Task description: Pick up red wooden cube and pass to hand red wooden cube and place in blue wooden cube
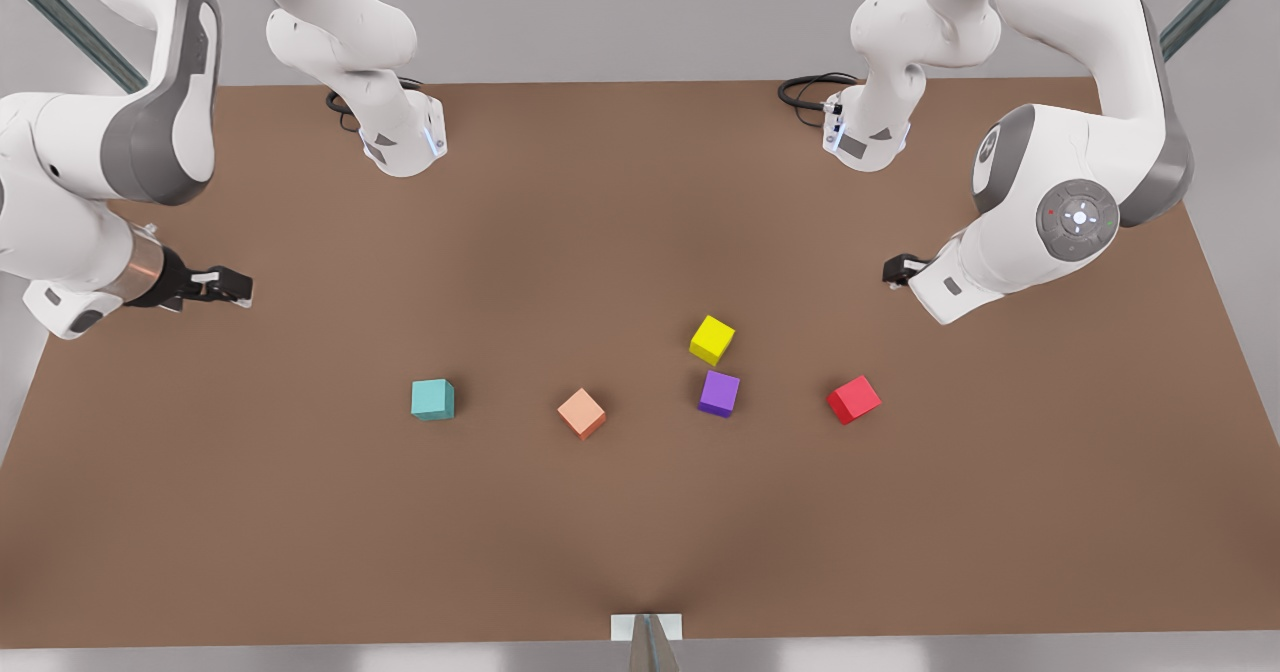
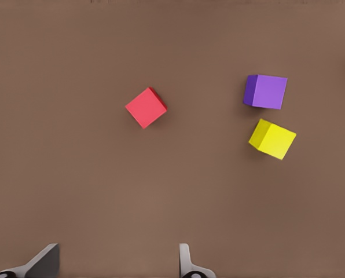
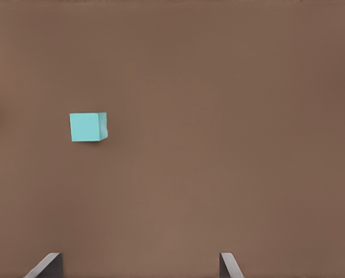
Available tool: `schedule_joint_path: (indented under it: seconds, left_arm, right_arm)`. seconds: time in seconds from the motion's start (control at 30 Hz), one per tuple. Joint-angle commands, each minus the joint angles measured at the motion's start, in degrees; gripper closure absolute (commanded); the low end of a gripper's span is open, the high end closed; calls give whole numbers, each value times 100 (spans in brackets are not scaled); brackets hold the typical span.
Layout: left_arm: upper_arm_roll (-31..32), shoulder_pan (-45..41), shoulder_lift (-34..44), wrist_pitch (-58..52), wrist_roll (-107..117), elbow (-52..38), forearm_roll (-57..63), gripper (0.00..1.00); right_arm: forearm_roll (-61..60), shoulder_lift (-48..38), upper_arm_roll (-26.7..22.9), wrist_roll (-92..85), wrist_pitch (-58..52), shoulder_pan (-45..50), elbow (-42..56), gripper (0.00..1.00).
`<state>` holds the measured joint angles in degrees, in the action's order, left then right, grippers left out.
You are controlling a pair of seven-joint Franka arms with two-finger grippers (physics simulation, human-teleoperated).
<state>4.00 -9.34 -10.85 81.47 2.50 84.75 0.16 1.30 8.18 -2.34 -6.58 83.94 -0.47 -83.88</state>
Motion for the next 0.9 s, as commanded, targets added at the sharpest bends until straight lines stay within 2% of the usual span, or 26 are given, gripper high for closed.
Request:
schedule_joint_path:
  seconds: [0.0,0.07,0.1,0.13,0.17,0.2,0.23,0.27,0.43,0.5,0.73,0.8,0.87]
  left_arm:
    - [-4,2,4,54,49,-2,1,0]
    - [-4,-24,-206,98,119,7,19,0]
    - [-13,-112,-610,281,444,-2,54,0]
    - [-13,-147,-988,756,708,-11,54,0]
    - [-4,-174,-1795,1222,1163,-431,45,0]
    - [-4,-174,-2219,1792,1894,-644,19,0]
    - [-4,-174,-2307,2303,2570,-512,-191,0]
    - [-30,-174,-2290,2900,3378,-126,-359,0]
    - [-145,-130,-2070,3930,5982,973,-464,0]
    - [-145,-112,-1886,4219,6035,1386,-614,0]
    - [-320,2,-1947,4395,5604,1387,-790,0]
    - [-320,2,-2009,4369,5534,1387,-429,0]
    - [-320,-7,-2017,4114,4225,1387,-342,0]
  right_arm:
    - [-34,-18,-4,-186,114,3,-6,0]
    - [-42,17,-4,-195,123,-6,30,0]
    - [19,17,5,-195,132,-6,-5,0]
    - [37,17,5,-195,132,-6,-23,0]
    - [63,17,5,-195,184,12,-23,0]
    - [54,17,5,-186,184,-6,-32,0]
    - [63,17,-4,-186,184,-6,-14,0]
    - [63,96,5,-151,193,3,64,0]
    - [54,193,-4,-168,184,-15,267,0]
    - [54,184,-4,-186,184,-32,258,0]
    - [45,193,5,-186,167,-41,241,0]
    - [45,193,5,-186,167,-41,223,0]
    - [45,193,5,-195,167,-41,214,0]
